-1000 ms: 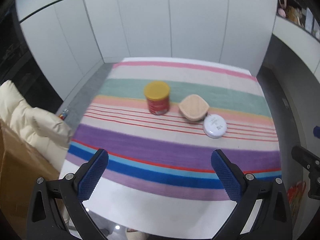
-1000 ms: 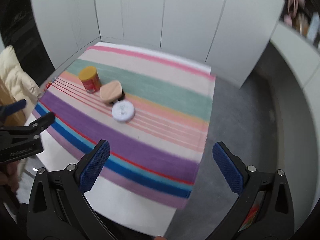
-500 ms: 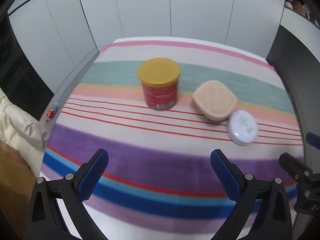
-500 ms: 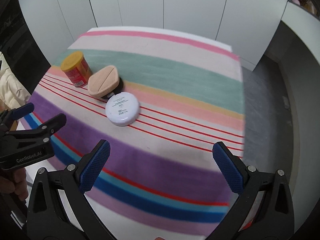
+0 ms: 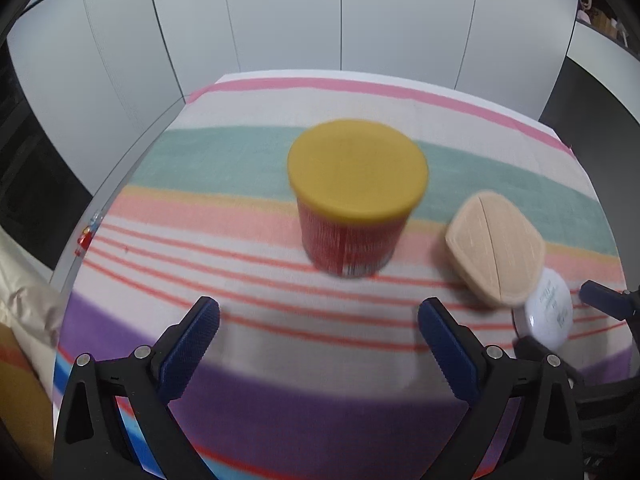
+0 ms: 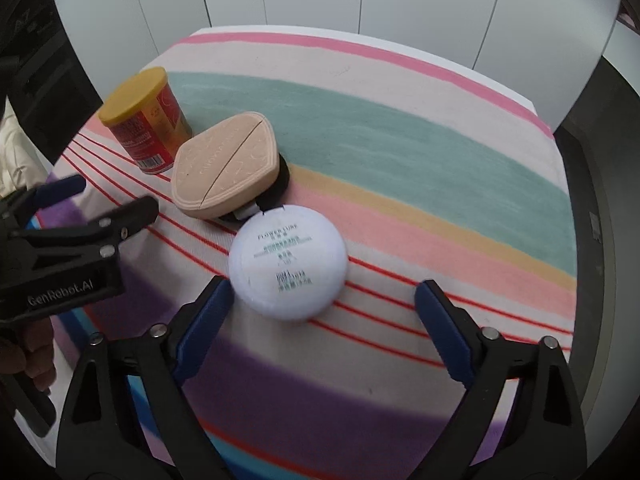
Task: Organize objects
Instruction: 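Grasp the red can with the left tool while the right tool grasps the white compact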
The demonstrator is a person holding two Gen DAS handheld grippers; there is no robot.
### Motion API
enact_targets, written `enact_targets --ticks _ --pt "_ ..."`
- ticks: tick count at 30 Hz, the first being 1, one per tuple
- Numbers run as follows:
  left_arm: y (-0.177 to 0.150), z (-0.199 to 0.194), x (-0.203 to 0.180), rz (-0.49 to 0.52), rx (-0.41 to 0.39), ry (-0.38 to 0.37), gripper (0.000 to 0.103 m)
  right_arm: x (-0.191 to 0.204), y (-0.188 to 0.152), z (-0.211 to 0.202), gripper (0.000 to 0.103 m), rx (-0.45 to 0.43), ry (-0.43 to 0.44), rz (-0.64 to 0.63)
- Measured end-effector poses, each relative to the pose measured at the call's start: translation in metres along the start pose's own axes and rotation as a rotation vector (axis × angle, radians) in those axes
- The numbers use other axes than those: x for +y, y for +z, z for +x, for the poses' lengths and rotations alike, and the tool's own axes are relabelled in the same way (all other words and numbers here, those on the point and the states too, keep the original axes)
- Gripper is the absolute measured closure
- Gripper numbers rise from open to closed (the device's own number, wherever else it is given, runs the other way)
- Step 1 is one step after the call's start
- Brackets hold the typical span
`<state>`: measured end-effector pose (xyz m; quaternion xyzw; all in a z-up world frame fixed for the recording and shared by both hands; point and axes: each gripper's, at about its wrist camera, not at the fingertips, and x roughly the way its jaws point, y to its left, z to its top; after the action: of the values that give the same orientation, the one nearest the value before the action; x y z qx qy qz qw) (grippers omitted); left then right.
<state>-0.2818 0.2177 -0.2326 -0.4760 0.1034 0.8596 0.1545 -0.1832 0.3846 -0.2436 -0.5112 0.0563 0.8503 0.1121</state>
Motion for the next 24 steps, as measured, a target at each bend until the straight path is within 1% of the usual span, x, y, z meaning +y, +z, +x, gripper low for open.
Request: enact_targets --ticks 3,4,5,6,7,11,12,15,16,17,18,24 --pt "0.011 0.007 -0.001 0.015 -0.019 0.0 0.003 0.003 0.006 0.001 0.018 -0.028 -0.005 -0.023" --pt "0.014 0.009 -0.001 0.017 -0.027 0.0 0.003 0.002 0.008 0.0 0.027 -0.032 0.0 -0.026" --pt "0.018 0.011 -0.001 0.018 -0.035 0.002 0.003 0.001 0.01 0.0 0.032 -0.033 0.008 -0.024" --pt "0.021 0.013 -0.001 0.017 -0.041 0.003 0.003 0.001 0.012 0.0 0.035 -0.033 0.013 -0.02" --pt "0.025 0.015 0.0 0.012 -0.051 0.004 0.003 0.001 0.014 0.0 0.043 -0.037 0.016 -0.016" --pt "0.036 0.018 0.0 0.007 -0.078 -0.023 0.016 -0.004 0.015 0.0 0.043 -0.044 0.008 0.009" --pt "0.038 0.018 -0.001 0.006 -0.085 -0.027 0.018 -0.006 0.015 -0.001 0.043 -0.045 0.009 0.017" --pt "0.043 0.013 0.0 -0.015 -0.107 -0.056 0.027 -0.011 0.014 -0.005 0.043 -0.042 0.004 0.038" --pt "0.044 0.01 -0.001 -0.02 -0.112 -0.057 0.034 -0.013 0.014 -0.007 0.043 -0.039 0.005 0.048" --pt "0.044 0.007 -0.003 -0.02 -0.116 -0.059 0.044 -0.015 0.013 -0.009 0.043 -0.038 0.005 0.054" --pt "0.044 0.005 -0.004 -0.016 -0.115 -0.061 0.048 -0.017 0.013 -0.01 0.043 -0.037 0.005 0.059" --pt "0.037 -0.016 -0.007 -0.036 -0.101 -0.058 0.048 -0.028 0.012 -0.028 0.043 -0.038 0.007 0.111"
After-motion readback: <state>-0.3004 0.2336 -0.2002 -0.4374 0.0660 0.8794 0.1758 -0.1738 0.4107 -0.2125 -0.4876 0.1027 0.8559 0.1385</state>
